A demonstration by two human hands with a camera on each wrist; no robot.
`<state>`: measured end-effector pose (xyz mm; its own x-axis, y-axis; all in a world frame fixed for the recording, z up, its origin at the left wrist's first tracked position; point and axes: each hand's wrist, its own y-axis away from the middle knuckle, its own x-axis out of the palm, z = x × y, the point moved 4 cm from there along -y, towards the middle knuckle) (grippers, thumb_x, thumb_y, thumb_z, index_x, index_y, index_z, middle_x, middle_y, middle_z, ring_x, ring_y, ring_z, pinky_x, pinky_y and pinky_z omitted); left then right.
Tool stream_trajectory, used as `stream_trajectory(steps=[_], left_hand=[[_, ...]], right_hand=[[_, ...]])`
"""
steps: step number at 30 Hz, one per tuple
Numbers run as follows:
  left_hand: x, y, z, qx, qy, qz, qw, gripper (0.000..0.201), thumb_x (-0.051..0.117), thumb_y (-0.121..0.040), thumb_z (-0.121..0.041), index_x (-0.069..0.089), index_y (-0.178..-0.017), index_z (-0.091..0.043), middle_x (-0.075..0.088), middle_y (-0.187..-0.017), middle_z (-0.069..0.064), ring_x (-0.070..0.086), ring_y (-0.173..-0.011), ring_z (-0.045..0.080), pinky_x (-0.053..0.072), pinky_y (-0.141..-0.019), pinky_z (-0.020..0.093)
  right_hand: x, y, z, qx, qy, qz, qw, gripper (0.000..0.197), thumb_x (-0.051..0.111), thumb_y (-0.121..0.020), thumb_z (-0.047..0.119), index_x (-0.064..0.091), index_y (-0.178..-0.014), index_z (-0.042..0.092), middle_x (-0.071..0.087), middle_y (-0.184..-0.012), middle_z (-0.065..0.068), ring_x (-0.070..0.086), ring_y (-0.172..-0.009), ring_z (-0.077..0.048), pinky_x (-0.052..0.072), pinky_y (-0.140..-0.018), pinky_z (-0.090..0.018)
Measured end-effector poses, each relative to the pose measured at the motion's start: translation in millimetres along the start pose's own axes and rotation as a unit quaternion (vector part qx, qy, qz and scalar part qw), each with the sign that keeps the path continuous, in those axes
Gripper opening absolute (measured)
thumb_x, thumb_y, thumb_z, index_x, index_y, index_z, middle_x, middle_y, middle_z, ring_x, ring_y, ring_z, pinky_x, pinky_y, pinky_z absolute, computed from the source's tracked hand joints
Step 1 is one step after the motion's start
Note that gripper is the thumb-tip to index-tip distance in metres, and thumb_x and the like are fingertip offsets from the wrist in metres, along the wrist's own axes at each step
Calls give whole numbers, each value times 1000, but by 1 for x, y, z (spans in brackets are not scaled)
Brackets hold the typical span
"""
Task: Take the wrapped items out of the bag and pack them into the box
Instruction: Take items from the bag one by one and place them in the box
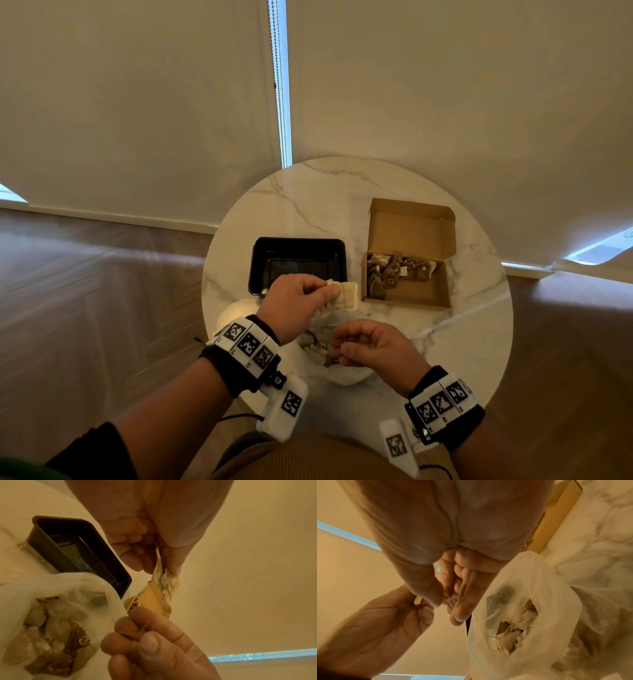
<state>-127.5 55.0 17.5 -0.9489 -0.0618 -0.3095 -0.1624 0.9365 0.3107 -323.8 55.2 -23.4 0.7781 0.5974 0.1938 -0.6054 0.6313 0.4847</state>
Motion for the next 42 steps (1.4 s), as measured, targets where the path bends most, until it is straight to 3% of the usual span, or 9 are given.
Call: stream_trajectory(steps=[4, 7, 11, 16, 20, 27, 33, 38, 42], left_hand=[[3, 4, 2, -46, 78, 22, 996, 17, 76, -92, -34, 82, -86, -19, 75, -85, 15, 64, -73, 16, 57, -72, 38], [8, 8, 4, -71, 97, 74, 990, 19, 75, -92, -35, 82, -90, -18, 78, -89, 8, 69, -78, 13, 58, -77, 31], [11, 11, 5, -51, 35, 116, 991, 14, 75, -92, -36, 82, -93, -24, 79, -87, 2, 70, -77, 11, 59, -78, 31], [13, 14, 0, -26, -11, 115, 993, 6, 75, -93, -33, 79, -89, -31, 77, -80, -8, 69, -70, 2, 58, -72, 23], [11, 13, -3, -6, -56, 87, 995, 14, 73, -93, -36, 81, -94, -26, 78, -84, -3, 72, -79, 12, 60, -75, 29], [10, 10, -6, 16, -72, 59, 996, 13, 74, -92, -37, 81, -93, -26, 75, -81, -10, 65, -72, -3, 55, -70, 19], [10, 9, -4, 23, -71, 60, 995, 13, 78, -89, -36, 81, -94, -24, 75, -82, -10, 66, -73, -5, 51, -65, 10], [7, 8, 0, 12, -62, 67, 996, 30, 71, -90, -55, 80, -97, -28, 76, -85, -8, 70, -79, 2, 60, -75, 26], [12, 9, 1, -1, -63, 116, 991, 37, 66, -90, -60, 79, -90, -26, 75, -80, 5, 71, -77, 23, 60, -73, 40]], right_hand=[[1, 0, -1, 6, 30, -23, 999, 23, 59, -95, -11, 70, -110, 1, 78, -100, -15, 76, -96, -28, 62, -81, -30], [-1, -2, 5, 5, 93, -77, 993, 16, 64, -95, -2, 72, -106, 8, 78, -87, -12, 77, -79, -25, 61, -67, -29], [-16, -5, 24, -49, 204, -162, 964, 16, 70, -93, 10, 75, -99, 24, 73, -73, 2, 66, -59, -9, 51, -49, -24], [-23, -5, 40, -85, 130, -190, 969, 8, 73, -92, 8, 75, -96, 15, 76, -83, -8, 73, -72, -25, 60, -57, -35], [-17, 0, 46, -94, 104, -184, 973, 7, 69, -94, 8, 73, -98, 11, 77, -86, -8, 75, -76, -24, 62, -63, -33], [-10, 7, 46, -99, 69, -169, 978, 17, 59, -102, 13, 75, -105, 9, 78, -94, -7, 75, -86, -24, 64, -70, -35], [-10, 5, 42, -139, 121, -154, 971, 19, 73, -91, 6, 73, -107, 16, 77, -93, -4, 74, -85, -17, 59, -72, -27], [-9, 7, 44, -156, 156, -135, 966, 19, 76, -89, 6, 72, -104, 19, 77, -90, -3, 74, -83, -19, 61, -76, -35], [-4, 8, 49, -164, 179, -117, 963, 21, 77, -87, 4, 72, -101, 19, 77, -87, -2, 74, -81, -18, 62, -77, -37]])
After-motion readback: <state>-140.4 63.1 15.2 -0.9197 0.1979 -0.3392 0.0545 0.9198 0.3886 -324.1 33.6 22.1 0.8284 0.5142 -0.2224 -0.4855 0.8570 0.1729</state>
